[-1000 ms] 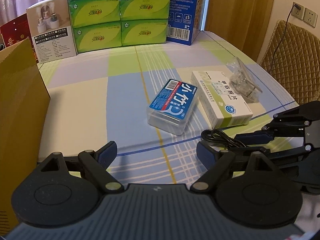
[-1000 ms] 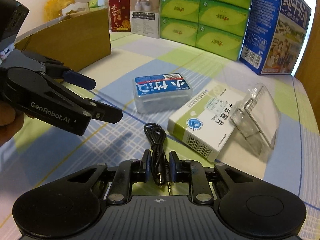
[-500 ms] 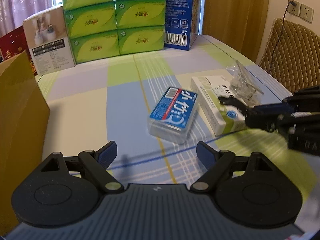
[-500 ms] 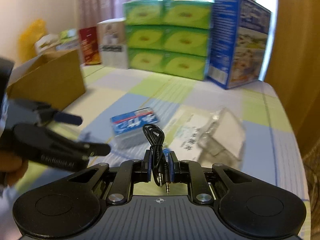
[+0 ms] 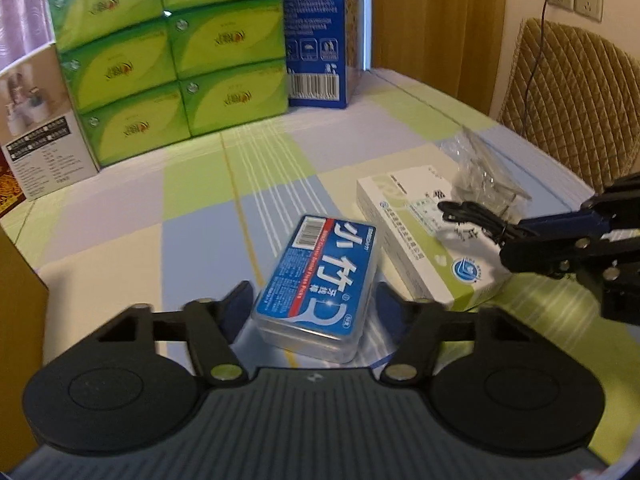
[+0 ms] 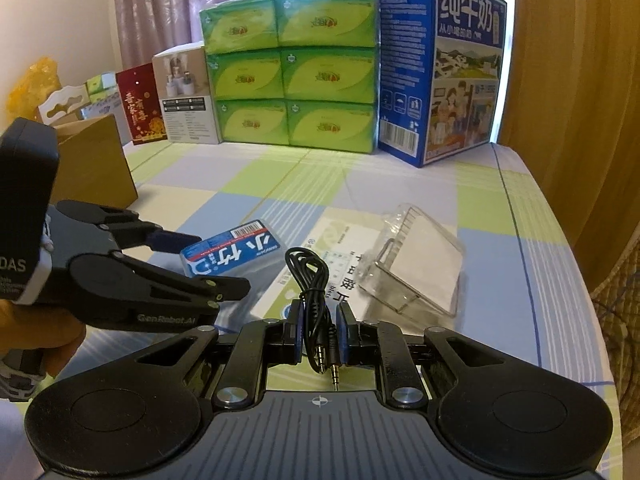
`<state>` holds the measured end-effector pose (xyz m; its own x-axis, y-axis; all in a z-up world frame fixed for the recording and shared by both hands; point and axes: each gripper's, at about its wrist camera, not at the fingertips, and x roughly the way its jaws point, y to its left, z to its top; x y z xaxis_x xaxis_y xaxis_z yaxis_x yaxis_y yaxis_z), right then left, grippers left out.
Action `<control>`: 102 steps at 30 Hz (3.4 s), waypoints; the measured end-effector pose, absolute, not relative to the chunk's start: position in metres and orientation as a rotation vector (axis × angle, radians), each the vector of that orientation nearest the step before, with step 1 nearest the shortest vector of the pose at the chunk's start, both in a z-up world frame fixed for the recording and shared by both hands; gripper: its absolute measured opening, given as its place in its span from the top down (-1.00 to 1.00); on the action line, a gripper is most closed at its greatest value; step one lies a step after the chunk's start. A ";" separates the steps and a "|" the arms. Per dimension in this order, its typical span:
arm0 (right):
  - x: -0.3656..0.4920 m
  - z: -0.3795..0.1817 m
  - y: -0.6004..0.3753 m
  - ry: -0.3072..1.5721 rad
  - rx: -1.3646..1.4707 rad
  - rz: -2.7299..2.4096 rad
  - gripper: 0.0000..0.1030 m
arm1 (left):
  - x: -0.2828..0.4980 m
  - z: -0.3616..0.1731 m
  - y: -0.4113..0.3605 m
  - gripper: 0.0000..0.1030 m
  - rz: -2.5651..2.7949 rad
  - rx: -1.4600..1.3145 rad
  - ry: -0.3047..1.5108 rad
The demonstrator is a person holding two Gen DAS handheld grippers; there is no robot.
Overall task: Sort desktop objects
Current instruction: 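Grasp the blue toothpick box with the left tool while the right tool holds the cable, then lift the toothpick box and cable toward the cardboard box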
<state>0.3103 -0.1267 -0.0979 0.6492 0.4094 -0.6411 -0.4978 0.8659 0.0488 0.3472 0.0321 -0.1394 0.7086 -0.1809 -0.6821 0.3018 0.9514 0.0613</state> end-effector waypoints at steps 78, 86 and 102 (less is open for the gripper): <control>0.079 0.042 -0.085 0.660 -0.050 0.452 0.74 | 0.081 0.046 0.057 0.01 -0.065 0.002 0.654; 0.057 0.055 -0.049 0.625 -0.058 0.530 0.74 | 0.044 0.058 0.100 0.01 0.003 -0.012 0.638; 0.040 0.054 0.034 0.619 -0.108 0.689 0.74 | 0.000 0.063 0.200 0.01 0.178 -0.045 0.635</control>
<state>0.0402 0.0340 0.0538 0.6011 0.5625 -0.5677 -0.6247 0.7737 0.1052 0.0000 0.2003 0.0635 0.7900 0.1518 -0.5940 -0.1796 0.9837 0.0124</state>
